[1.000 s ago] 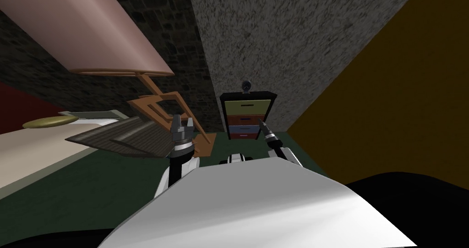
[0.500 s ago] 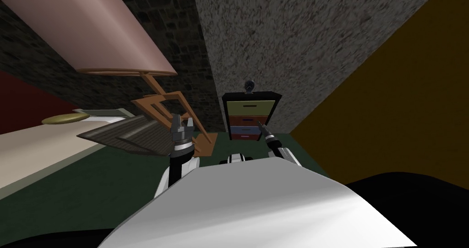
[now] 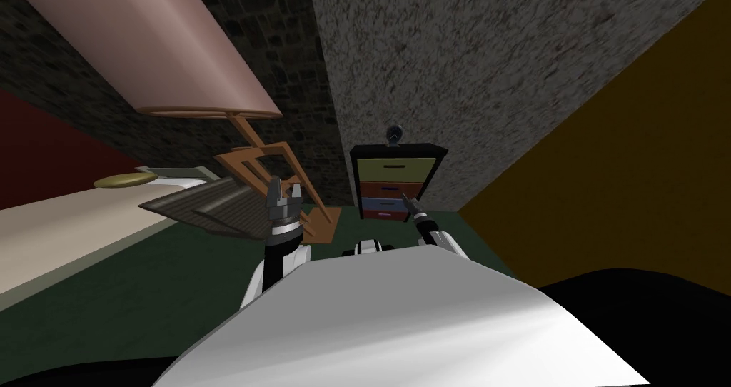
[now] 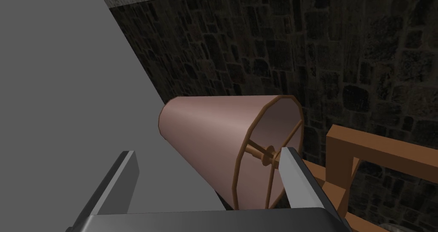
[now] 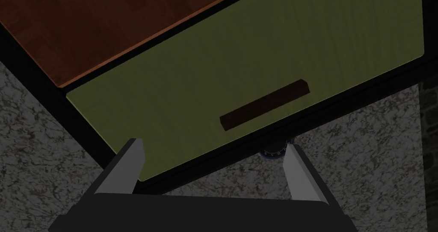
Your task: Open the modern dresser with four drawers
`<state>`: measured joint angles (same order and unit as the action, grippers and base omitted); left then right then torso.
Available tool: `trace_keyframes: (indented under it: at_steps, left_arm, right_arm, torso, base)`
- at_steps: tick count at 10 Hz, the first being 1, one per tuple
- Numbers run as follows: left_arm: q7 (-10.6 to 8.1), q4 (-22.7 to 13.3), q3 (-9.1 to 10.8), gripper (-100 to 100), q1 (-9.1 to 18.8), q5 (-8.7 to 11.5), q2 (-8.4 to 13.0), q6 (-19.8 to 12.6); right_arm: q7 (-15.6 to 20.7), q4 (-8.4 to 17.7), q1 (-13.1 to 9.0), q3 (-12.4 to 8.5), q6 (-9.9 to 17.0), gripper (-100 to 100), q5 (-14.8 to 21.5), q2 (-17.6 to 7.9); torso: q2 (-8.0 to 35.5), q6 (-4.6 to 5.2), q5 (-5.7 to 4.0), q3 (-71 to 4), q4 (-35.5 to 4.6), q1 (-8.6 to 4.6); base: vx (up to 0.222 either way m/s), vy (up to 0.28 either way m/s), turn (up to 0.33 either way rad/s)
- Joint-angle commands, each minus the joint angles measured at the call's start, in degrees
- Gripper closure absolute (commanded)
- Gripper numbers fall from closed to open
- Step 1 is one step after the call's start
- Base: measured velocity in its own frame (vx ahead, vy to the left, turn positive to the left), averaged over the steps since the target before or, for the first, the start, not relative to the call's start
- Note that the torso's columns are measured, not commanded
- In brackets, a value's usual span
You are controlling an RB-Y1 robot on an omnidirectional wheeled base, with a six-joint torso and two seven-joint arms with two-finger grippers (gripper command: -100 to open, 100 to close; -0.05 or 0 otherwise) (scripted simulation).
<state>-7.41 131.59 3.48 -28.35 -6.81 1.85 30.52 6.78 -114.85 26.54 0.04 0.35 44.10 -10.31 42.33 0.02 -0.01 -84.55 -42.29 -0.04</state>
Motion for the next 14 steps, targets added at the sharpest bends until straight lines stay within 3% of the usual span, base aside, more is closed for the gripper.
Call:
trace_keyframes:
  at_steps: [1,2,4,5,6,7,9,10,12,13,14]
  left_arm:
    - [0.00,0.0,0.00,0,0.0,0.0,0.0,0.0]
    - [0.00,0.0,0.00,0,0.0,0.0,0.0,0.0]
    - [0.00,0.0,0.00,0,0.0,0.0,0.0,0.0]
    - [0.00,0.0,0.00,0,0.0,0.0,0.0,0.0]
    - [0.00,0.0,0.00,0,0.0,0.0,0.0,0.0]
    - [0.00,0.0,0.00,0,0.0,0.0,0.0,0.0]
    - [0.00,0.0,0.00,0,0.0,0.0,0.0,0.0]
    - [0.00,0.0,0.00,0,0.0,0.0,0.0,0.0]
    - [0.00,0.0,0.00,0,0.0,0.0,0.0,0.0]
    - [0.00,0.0,0.00,0,0.0,0.0,0.0,0.0]
    - [0.00,0.0,0.00,0,0.0,0.0,0.0,0.0]
  right_arm:
    - [0.0,1.7,0.0,0.0,2.6,-100,4.8,-0.2]
    - [0.1,3.6,-0.1,0.0,4.5,-100,6.8,-0.3]
    - [0.1,3.6,-0.1,0.0,5.2,-100,9.2,-0.3]
    - [0.2,5.6,-0.3,0.0,7.6,-100,11.4,-0.4]
    - [0.2,5.6,-0.3,0.0,7.7,-100,13.4,-0.4]
    - [0.2,7.6,-0.5,0.0,9.8,-100,15.2,-0.4]
    - [0.2,7.6,-0.5,0.0,10.4,-100,18.0,-0.4]
    - [0.3,9.8,-0.7,0.0,13.0,-100,20.2,-0.4]
    - [0.3,9.8,-0.7,0.0,13.0,-100,22.5,-0.4]
    - [0.4,12.0,-0.9,0.0,15.7,-100,24.8,-0.3]
    - [0.4,12.0,-0.9,0.0,15.7,-100,26.1,-0.3]
  torso:
    - [0.0,-0.04,0.00,0.0,0.0,0.04]
    - [-0.1,0.00,0.01,0.0,0.0,0.03]
    - [-0.1,-0.01,0.01,-0.1,0.0,0.06]
    - [0.0,0.00,0.01,0.0,0.0,0.02]
    - [0.0,-0.03,0.00,0.0,0.0,0.05]
    - [0.0,-0.01,0.01,0.0,0.0,0.03]
    - [-0.1,0.00,0.01,-0.1,0.0,0.03]
    - [0.0,0.00,0.00,0.0,0.0,0.01]
    - [0.0,0.00,0.01,0.0,0.0,0.03]
    - [0.0,0.00,0.01,0.0,0.0,0.02]
    - [-0.1,-0.04,0.01,0.0,0.0,0.06]
  base:
    - [0.043,0.009,0.066]
    - [0.061,0.017,0.104]
    - [0.040,0.012,0.034]
    - [0.041,0.014,0.116]
    - [0.040,0.011,0.084]
    - [0.060,0.013,0.133]
    - [0.040,0.008,0.030]
    - [0.044,0.010,0.136]
    - [0.033,0.004,0.030]
    - [0.042,0.010,0.122]
    - [0.047,0.006,0.079]
